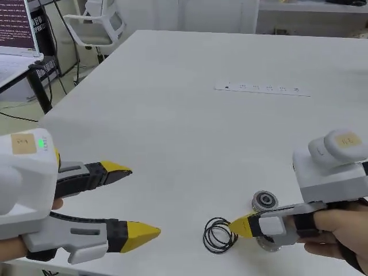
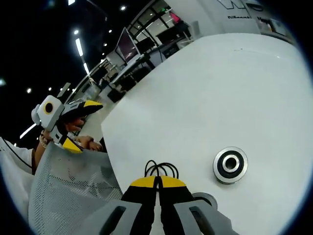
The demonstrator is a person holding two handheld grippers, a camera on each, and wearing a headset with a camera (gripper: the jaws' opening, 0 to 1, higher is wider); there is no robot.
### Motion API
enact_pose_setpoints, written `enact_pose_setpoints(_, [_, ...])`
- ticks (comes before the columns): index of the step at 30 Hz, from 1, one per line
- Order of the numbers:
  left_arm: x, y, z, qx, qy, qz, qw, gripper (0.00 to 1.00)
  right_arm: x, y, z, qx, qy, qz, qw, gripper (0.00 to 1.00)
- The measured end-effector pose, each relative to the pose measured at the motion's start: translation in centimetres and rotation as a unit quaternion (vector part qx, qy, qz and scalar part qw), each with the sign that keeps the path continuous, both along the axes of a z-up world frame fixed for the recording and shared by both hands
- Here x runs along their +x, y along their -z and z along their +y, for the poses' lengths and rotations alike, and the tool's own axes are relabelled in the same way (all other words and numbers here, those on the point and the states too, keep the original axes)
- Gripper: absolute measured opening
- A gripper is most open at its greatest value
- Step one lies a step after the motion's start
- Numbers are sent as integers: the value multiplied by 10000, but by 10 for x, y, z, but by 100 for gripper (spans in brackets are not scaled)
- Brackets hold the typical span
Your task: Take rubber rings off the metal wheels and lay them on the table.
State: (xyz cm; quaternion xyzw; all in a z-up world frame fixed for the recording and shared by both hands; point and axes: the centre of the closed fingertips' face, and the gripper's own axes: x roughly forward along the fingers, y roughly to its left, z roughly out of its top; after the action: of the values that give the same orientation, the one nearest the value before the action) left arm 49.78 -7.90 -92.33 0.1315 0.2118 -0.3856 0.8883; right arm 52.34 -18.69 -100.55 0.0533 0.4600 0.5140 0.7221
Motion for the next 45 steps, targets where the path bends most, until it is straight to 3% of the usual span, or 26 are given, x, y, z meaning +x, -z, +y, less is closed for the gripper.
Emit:
enact_pose_setpoints(28, [-5, 4, 0, 28, -14, 38, 10000, 62, 0, 8, -2, -229, -27, -84, 9997, 0])
enact_pose_setpoints(33, [-5, 5, 1, 34, -23, 52, 10000, 62, 0, 9, -2, -366, -207, -361, 9985, 0])
enact_pose_setpoints(37, [-6, 6, 1, 49, -3, 67, 10000, 62, -4, 11, 0, -409, -335, -385, 9979, 1])
enact_pose_setpoints(45, [-6, 6, 1, 82, 6, 69, 9999, 62, -1, 11, -2, -575, -475, -708, 9947, 2])
